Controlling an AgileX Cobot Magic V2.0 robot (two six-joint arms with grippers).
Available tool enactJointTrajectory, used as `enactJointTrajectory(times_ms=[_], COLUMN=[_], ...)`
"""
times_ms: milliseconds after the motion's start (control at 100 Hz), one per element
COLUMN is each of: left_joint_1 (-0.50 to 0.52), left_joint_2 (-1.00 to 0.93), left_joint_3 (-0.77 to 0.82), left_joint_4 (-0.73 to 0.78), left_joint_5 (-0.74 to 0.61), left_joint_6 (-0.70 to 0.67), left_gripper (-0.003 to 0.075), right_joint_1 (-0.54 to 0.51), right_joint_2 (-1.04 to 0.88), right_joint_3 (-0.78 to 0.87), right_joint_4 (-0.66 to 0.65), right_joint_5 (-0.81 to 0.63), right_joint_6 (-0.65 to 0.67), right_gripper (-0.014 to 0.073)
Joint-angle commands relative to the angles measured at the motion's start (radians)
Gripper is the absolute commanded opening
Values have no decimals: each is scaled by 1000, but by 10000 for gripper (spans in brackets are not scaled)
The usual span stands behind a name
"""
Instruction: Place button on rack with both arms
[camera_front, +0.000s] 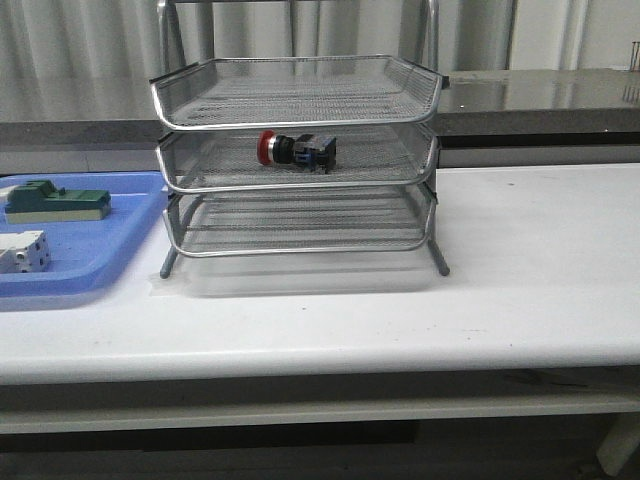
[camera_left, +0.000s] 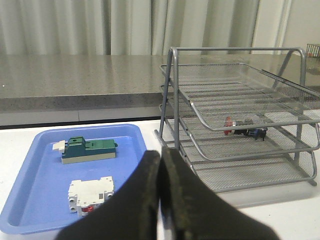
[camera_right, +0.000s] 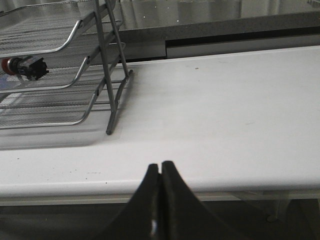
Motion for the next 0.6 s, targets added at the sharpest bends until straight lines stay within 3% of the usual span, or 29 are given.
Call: enactJointTrajectory(times_ms=[0,590], left_joint_1=[1,1], left_joint_2=[8,8], left_joint_3=[-30,-30], left_joint_4=[-15,-15], left_joint_5=[-71,-71], left_joint_6=[-9,-9], left_gripper=[-20,-20], right_joint_1=[-7,-7], right_joint_2=[-19,-19], right_joint_3=[-8,-8], right_joint_4=[-14,-14], right_joint_5=[-116,-149], right_joint_6=[0,-1], right_gripper=[-57,-57])
